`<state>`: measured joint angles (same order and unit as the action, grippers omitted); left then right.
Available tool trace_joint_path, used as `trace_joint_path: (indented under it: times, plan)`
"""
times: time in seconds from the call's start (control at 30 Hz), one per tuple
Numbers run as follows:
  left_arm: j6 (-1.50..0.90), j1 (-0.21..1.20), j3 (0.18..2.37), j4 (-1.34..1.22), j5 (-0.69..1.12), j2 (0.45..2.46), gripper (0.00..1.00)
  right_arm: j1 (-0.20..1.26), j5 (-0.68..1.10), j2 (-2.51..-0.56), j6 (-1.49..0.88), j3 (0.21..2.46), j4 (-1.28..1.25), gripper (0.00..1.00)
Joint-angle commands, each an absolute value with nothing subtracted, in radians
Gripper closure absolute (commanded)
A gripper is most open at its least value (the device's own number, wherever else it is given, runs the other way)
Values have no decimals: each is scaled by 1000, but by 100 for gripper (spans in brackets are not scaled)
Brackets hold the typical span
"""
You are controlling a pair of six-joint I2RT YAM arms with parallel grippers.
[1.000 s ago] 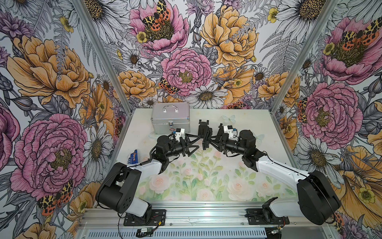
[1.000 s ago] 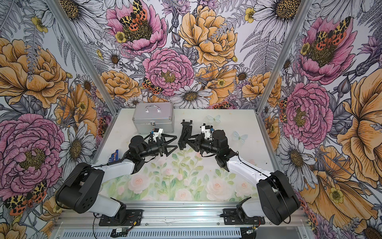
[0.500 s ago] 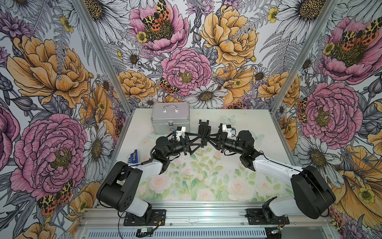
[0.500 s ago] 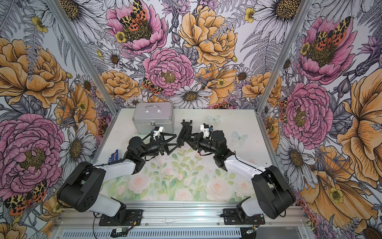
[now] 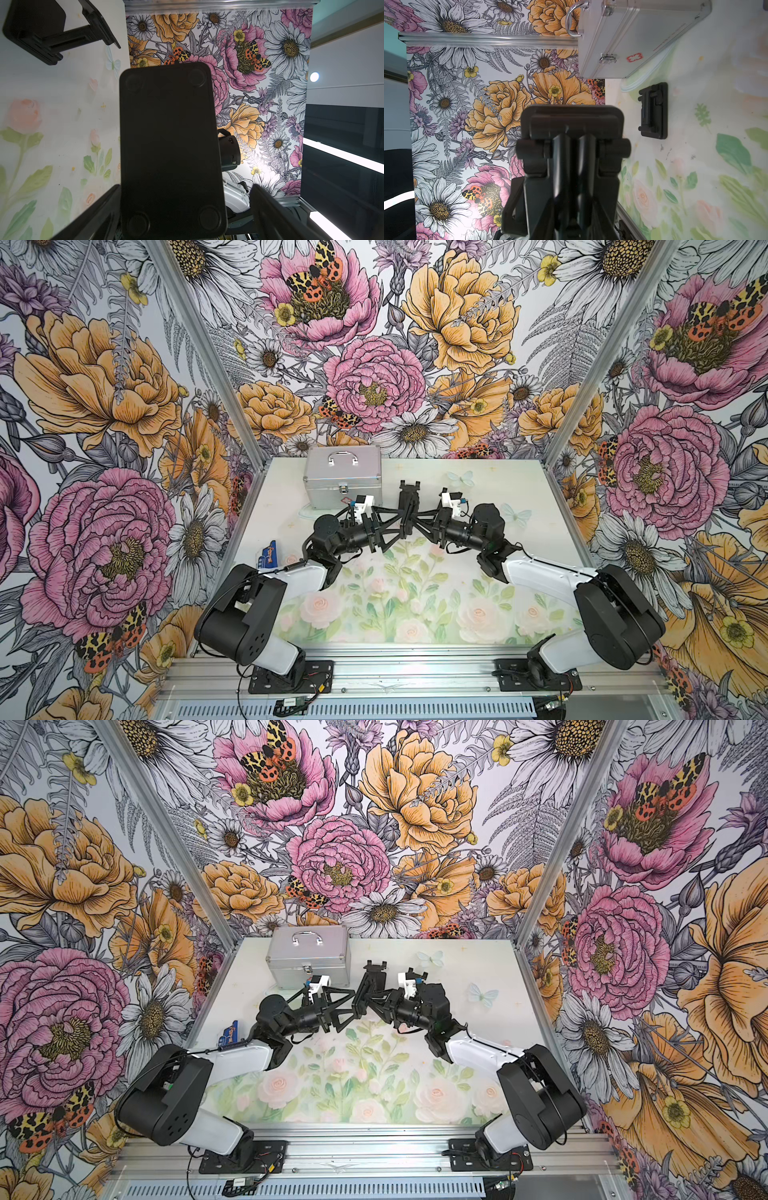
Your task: Open the phone stand
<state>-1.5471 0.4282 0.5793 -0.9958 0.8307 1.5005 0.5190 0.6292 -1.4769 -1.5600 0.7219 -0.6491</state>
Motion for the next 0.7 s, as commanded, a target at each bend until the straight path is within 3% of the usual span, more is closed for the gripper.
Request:
trace_joint_path:
  times: [0.0, 0.43, 0.53, 0.67]
  plan:
    - [-1548, 436, 578, -1034, 853, 1499, 11, 528, 616, -1497, -1555, 743, -684, 100]
    - [-1545, 408, 582, -1034, 865, 1501, 47, 533, 623, -1512, -1536, 758, -644, 100]
    - [-1546, 394, 580, -1034, 874, 1499, 45, 532, 628, -1515, -1528, 769, -631, 100]
    - [-1548, 394, 592, -1034, 894, 1502, 23, 534, 635, -1525, -1527, 782, -627, 100]
